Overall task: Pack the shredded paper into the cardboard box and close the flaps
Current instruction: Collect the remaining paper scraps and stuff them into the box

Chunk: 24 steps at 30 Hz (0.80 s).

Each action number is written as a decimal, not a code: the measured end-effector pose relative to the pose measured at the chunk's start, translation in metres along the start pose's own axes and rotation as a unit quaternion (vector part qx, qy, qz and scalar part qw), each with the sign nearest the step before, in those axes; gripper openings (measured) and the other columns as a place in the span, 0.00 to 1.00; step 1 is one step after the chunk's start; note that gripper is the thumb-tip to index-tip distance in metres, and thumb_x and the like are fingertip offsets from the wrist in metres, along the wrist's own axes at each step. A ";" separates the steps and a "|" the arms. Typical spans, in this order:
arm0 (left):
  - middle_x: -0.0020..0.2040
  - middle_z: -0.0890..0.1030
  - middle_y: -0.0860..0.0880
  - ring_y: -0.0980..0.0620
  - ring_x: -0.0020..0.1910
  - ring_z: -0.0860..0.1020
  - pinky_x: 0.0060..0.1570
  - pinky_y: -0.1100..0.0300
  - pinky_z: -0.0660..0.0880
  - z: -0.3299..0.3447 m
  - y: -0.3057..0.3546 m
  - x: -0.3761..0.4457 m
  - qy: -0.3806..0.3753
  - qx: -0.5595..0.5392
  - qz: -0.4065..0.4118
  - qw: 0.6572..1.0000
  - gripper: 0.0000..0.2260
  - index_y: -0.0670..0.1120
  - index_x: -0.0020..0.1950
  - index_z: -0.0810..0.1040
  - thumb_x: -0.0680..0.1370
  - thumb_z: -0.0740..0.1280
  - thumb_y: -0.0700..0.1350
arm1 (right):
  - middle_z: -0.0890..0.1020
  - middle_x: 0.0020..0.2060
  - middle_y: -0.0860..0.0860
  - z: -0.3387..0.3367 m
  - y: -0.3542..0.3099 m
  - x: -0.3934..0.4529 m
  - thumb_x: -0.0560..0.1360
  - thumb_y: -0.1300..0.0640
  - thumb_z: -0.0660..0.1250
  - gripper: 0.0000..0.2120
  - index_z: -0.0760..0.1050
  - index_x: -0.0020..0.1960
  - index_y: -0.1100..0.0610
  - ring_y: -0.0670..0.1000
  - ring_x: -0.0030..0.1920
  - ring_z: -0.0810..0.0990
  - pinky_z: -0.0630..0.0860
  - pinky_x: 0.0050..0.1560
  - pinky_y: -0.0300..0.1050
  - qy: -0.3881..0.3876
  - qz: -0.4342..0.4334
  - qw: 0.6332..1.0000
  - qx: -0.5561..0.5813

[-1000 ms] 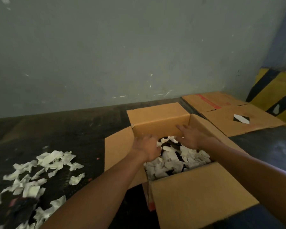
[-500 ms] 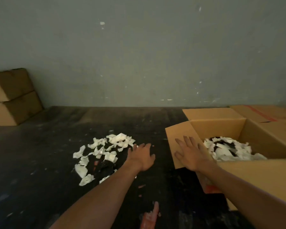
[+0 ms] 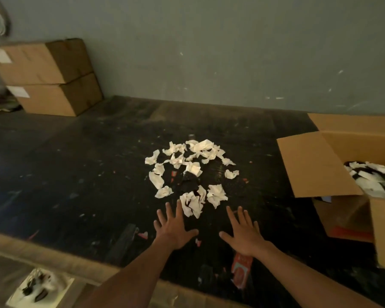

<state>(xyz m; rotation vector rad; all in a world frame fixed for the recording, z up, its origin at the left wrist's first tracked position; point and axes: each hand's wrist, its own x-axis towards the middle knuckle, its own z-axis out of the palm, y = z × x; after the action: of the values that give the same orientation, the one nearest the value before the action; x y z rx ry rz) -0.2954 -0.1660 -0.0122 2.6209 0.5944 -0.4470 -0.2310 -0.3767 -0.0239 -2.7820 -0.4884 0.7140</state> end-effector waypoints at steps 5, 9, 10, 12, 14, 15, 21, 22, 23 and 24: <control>0.74 0.24 0.42 0.33 0.75 0.32 0.73 0.33 0.39 0.029 -0.036 0.027 0.011 -0.019 -0.037 0.999 0.64 0.57 0.72 0.22 0.58 0.66 0.79 | 0.27 0.74 0.59 0.026 0.006 0.036 0.68 0.23 0.54 0.50 0.20 0.69 0.39 0.64 0.74 0.31 0.37 0.71 0.70 0.053 0.076 0.995 0.020; 0.73 0.22 0.43 0.35 0.74 0.29 0.73 0.36 0.36 0.026 -0.043 0.070 0.048 -0.019 -0.019 0.998 0.64 0.59 0.69 0.19 0.54 0.60 0.83 | 0.27 0.73 0.60 0.015 0.007 0.087 0.59 0.17 0.49 0.55 0.19 0.69 0.40 0.66 0.74 0.32 0.36 0.70 0.73 0.108 0.085 0.990 0.014; 0.73 0.22 0.43 0.35 0.74 0.29 0.74 0.36 0.36 0.023 -0.041 0.082 0.056 -0.015 -0.016 0.998 0.64 0.58 0.70 0.19 0.53 0.59 0.84 | 0.27 0.73 0.60 0.009 0.006 0.100 0.58 0.16 0.48 0.56 0.19 0.69 0.40 0.66 0.74 0.32 0.37 0.69 0.73 0.114 0.084 0.990 0.007; 0.73 0.22 0.43 0.34 0.75 0.30 0.74 0.37 0.36 0.015 -0.036 0.106 0.071 -0.015 -0.013 0.997 0.64 0.58 0.71 0.20 0.53 0.57 0.84 | 0.29 0.74 0.60 0.000 0.003 0.127 0.57 0.15 0.47 0.56 0.20 0.69 0.39 0.67 0.75 0.33 0.36 0.69 0.74 0.114 0.075 0.991 -0.002; 0.74 0.24 0.42 0.34 0.75 0.32 0.74 0.38 0.37 0.007 -0.031 0.128 0.087 -0.019 -0.009 0.996 0.63 0.57 0.72 0.21 0.53 0.55 0.84 | 0.31 0.75 0.60 -0.008 0.000 0.150 0.58 0.16 0.47 0.55 0.21 0.70 0.40 0.65 0.75 0.34 0.36 0.69 0.73 0.109 0.063 0.992 -0.010; 0.75 0.25 0.42 0.34 0.76 0.33 0.74 0.38 0.37 0.005 -0.029 0.139 0.092 -0.015 -0.007 0.996 0.63 0.57 0.72 0.21 0.53 0.54 0.85 | 0.32 0.75 0.60 -0.011 -0.002 0.160 0.59 0.16 0.47 0.54 0.22 0.71 0.40 0.64 0.76 0.34 0.36 0.69 0.73 0.107 0.057 0.992 -0.016; 0.79 0.34 0.42 0.41 0.78 0.37 0.74 0.42 0.39 -0.014 -0.016 0.186 0.077 -0.014 0.029 0.997 0.56 0.57 0.75 0.26 0.66 0.63 0.75 | 0.40 0.78 0.56 -0.024 -0.024 0.201 0.71 0.27 0.54 0.46 0.28 0.74 0.40 0.54 0.77 0.37 0.37 0.74 0.65 0.092 -0.052 0.994 0.013; 0.80 0.39 0.43 0.41 0.79 0.42 0.75 0.42 0.43 -0.020 -0.016 0.189 0.081 -0.023 0.052 0.995 0.52 0.57 0.76 0.29 0.70 0.66 0.69 | 0.43 0.79 0.53 -0.029 -0.030 0.203 0.74 0.32 0.57 0.43 0.32 0.75 0.40 0.51 0.78 0.40 0.39 0.75 0.63 0.094 -0.089 0.990 0.053; 0.80 0.45 0.44 0.41 0.78 0.48 0.75 0.42 0.48 -0.027 -0.018 0.192 0.085 -0.027 0.077 0.993 0.48 0.57 0.77 0.33 0.72 0.67 0.61 | 0.48 0.79 0.50 -0.034 -0.036 0.204 0.75 0.37 0.60 0.40 0.37 0.77 0.39 0.48 0.78 0.44 0.43 0.76 0.61 0.105 -0.122 0.981 0.104; 0.79 0.50 0.45 0.41 0.77 0.52 0.74 0.43 0.52 -0.036 -0.020 0.193 0.088 -0.019 0.101 0.991 0.45 0.58 0.78 0.37 0.73 0.67 0.54 | 0.54 0.78 0.47 -0.040 -0.040 0.204 0.76 0.41 0.62 0.37 0.44 0.77 0.39 0.45 0.77 0.51 0.51 0.76 0.59 0.122 -0.145 0.969 0.159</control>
<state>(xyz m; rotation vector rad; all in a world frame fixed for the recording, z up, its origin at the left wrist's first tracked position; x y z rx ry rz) -0.1320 -0.0682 -0.0625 2.6657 0.3798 -0.1426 -0.0527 -0.2692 -0.0647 -2.3876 -0.6476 0.3418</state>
